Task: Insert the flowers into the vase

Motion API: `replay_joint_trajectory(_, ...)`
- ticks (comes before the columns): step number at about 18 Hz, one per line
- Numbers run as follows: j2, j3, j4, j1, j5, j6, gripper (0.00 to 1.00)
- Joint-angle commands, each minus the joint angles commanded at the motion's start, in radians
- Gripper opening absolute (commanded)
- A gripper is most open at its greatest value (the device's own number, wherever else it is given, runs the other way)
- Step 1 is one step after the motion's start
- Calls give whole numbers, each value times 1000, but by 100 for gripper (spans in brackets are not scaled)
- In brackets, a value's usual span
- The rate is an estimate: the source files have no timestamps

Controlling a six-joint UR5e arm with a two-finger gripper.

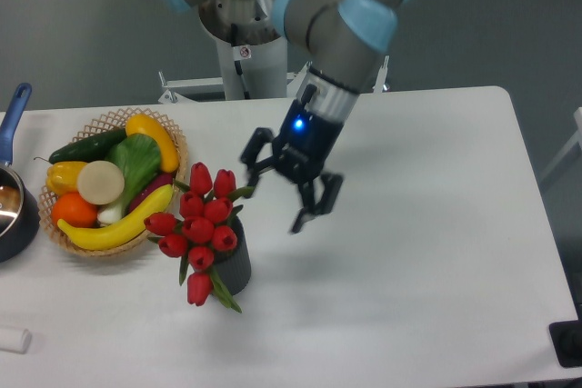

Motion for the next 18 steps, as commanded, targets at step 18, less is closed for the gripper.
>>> replay_joint_trajectory(18, 219, 100, -499, 166, 259, 601, 100)
